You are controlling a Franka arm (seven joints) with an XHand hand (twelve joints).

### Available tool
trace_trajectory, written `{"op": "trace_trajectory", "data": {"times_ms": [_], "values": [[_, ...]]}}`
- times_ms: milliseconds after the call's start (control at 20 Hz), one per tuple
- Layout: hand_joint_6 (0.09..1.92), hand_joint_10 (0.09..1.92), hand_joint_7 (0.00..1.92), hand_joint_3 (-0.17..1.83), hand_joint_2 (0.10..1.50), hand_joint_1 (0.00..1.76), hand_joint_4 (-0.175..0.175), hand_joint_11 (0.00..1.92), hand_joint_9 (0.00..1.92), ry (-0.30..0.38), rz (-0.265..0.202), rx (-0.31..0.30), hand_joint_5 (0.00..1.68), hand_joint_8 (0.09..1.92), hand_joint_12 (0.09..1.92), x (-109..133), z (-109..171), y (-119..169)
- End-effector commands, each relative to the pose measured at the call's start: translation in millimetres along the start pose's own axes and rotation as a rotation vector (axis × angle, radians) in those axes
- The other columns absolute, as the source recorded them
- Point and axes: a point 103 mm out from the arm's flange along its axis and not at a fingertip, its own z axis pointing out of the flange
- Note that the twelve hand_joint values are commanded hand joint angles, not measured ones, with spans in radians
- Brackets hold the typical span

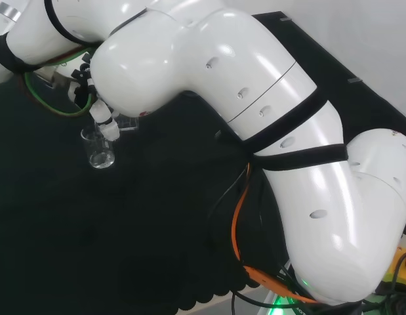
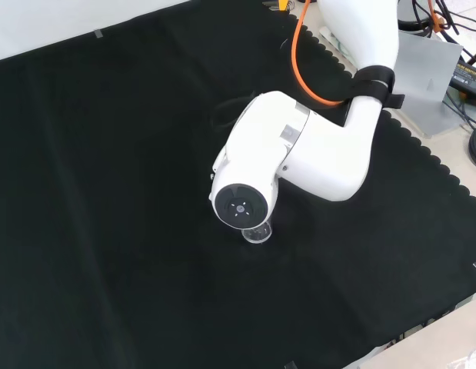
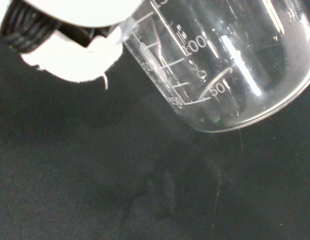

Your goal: Pour the water from the handheld beaker into the one on the table.

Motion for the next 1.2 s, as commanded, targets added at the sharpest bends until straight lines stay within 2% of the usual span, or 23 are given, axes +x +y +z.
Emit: {"op": "trace_trajectory", "data": {"times_ms": [50, 350, 1200], "values": [[0.73, 0.09, 1.66, 0.73, 0.63, 1.12, 0.175, 1.11, 1.57, -0.005, 0.001, 0.006, 1.26, 0.09, 0.91, 1.2, -0.4, -0.4], [0.73, 0.09, 1.66, 0.73, 0.63, 1.12, 0.175, 1.11, 1.57, -0.027, 0.011, 0.020, 1.26, 0.09, 0.91, 5.1, -9.5, -4.3], [0.73, 0.09, 1.66, 0.73, 0.63, 1.12, 0.175, 1.11, 1.57, -0.026, 0.000, 0.018, 1.26, 0.09, 0.90, -4.2, -5.1, -9.0]]}}
